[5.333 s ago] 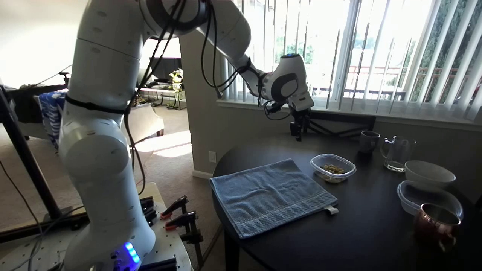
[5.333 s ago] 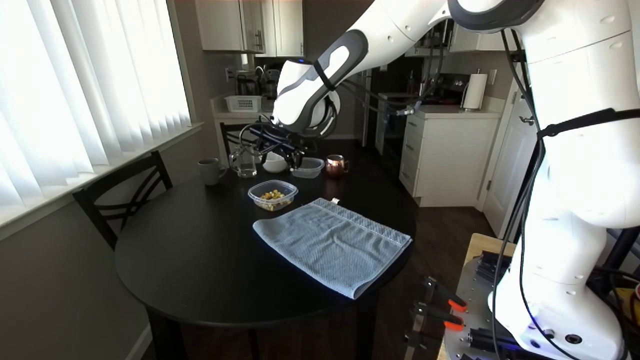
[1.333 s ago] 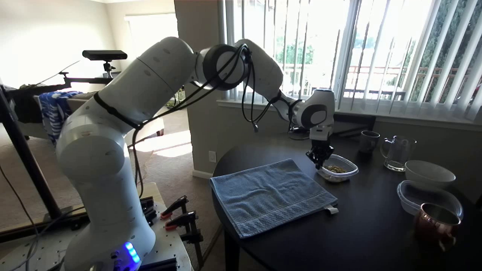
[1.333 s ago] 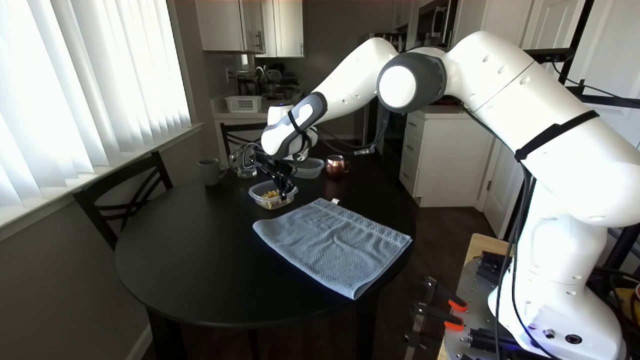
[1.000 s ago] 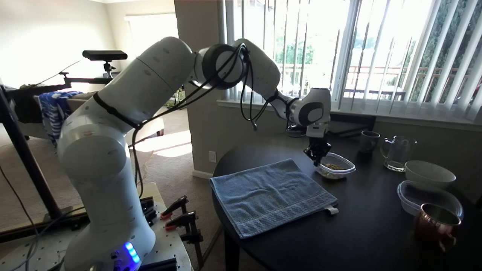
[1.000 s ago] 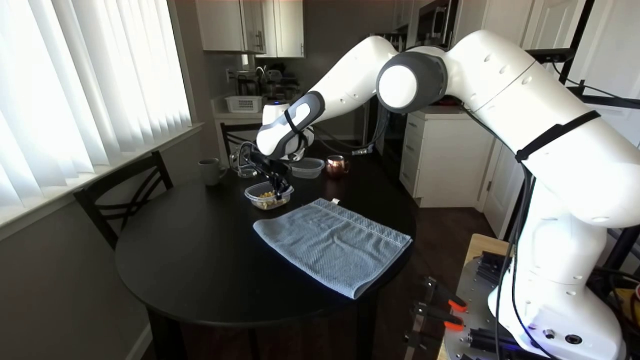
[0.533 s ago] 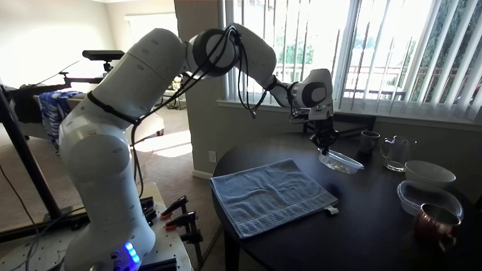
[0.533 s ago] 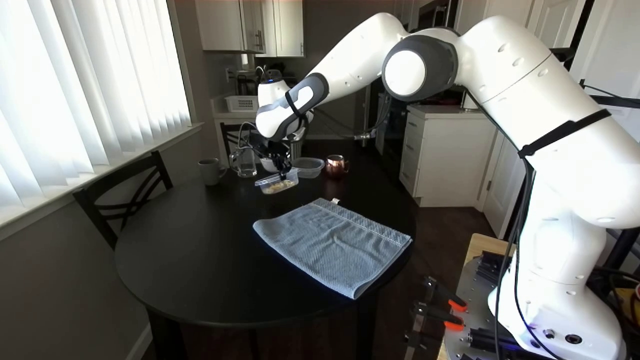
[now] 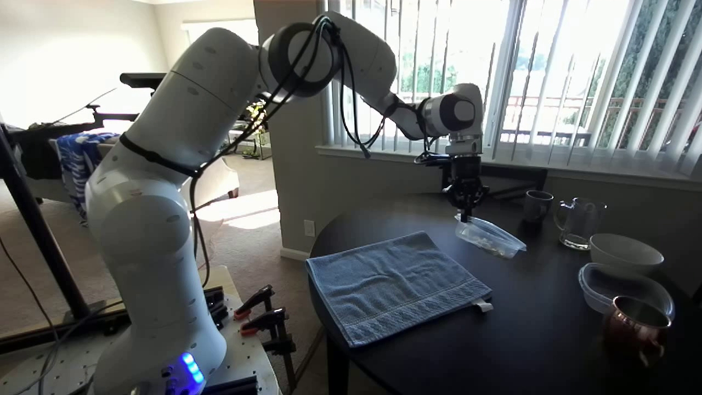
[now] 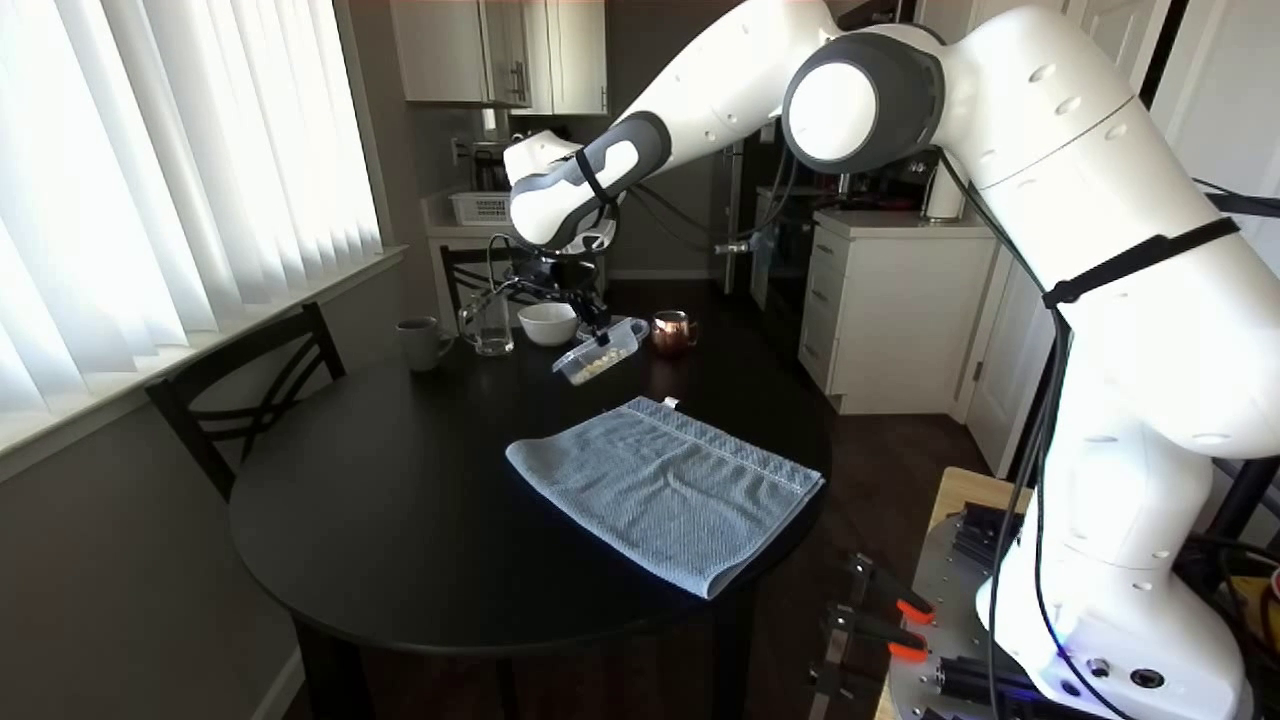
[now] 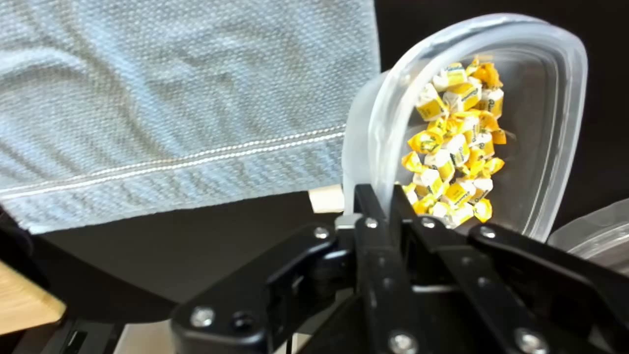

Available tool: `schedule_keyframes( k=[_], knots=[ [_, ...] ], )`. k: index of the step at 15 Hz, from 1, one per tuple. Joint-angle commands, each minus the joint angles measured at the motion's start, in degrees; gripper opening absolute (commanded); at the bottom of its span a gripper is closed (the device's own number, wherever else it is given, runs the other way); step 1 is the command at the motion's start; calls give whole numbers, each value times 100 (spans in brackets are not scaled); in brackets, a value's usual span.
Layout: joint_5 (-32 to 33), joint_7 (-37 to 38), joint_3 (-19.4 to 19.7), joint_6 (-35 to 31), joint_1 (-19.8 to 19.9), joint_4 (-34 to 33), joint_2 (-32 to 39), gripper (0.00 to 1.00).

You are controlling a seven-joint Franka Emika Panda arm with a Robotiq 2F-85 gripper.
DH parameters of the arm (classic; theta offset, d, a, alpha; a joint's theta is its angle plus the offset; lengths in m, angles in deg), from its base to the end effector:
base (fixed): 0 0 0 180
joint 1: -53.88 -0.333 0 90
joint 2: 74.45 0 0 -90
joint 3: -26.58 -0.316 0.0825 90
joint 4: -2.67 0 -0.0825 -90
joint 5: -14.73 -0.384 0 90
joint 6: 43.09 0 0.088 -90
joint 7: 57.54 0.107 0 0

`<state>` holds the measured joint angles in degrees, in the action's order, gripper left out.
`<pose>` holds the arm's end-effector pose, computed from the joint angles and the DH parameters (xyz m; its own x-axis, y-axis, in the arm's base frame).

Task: Pour the continents of the lunchbox onto the blue towel

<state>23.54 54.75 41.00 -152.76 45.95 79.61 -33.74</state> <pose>0.7184 -0.0538 0.3096 -0.3598 -0.8750 0.3240 -0.9233 0.3839 0.0114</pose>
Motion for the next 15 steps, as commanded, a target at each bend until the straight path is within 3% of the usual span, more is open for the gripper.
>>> schedule_keyframes(
  k=[1,9,15],
  knots=[
    [438,-54,-150,858,-92,301,-324,7],
    [927,-965,-689,2645,-245,249,-172,7],
    [743,-1121,-716,4648,-99,-613,576,7]
  ],
)
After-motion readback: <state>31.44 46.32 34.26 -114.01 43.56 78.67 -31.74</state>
